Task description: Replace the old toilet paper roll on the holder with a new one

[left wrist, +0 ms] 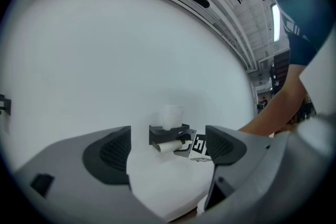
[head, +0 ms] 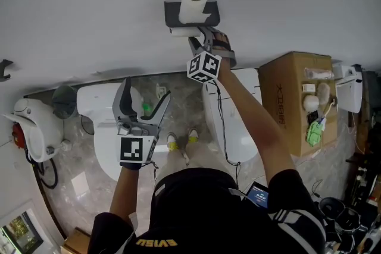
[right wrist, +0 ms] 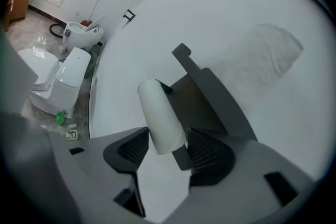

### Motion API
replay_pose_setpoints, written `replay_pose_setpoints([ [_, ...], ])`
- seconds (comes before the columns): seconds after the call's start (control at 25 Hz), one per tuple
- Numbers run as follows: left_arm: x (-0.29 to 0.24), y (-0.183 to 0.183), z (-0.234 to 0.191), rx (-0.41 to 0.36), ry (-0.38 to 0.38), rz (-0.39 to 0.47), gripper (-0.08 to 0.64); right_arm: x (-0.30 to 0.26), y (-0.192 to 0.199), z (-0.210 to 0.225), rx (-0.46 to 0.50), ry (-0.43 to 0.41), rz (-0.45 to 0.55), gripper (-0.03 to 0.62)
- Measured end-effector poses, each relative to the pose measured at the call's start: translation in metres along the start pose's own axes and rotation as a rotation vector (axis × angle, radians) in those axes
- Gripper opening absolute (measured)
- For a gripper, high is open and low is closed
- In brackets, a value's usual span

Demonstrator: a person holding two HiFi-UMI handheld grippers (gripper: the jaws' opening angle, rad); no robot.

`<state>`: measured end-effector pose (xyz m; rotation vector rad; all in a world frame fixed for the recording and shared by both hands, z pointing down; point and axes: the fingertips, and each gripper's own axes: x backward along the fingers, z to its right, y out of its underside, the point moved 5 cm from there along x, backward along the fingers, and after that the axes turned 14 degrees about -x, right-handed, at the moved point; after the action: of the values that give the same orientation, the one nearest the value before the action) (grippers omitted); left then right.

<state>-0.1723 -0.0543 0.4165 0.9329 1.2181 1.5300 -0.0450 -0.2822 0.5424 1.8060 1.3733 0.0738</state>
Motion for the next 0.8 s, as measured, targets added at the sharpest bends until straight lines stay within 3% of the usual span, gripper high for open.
replay_pose_setpoints([
  [0.6,-0.003,-0.005,0.008,0.002,0.011,0.007,0.454,0.006,0.012,0.010,0.002,0.037,-0.012,0.218],
  [0.8,-0.003,-0.004,0.010,-0.035,0.030,0.013,0.454,0.009,0.020,0.016,-0.002,0.052,-0.024,0.218],
])
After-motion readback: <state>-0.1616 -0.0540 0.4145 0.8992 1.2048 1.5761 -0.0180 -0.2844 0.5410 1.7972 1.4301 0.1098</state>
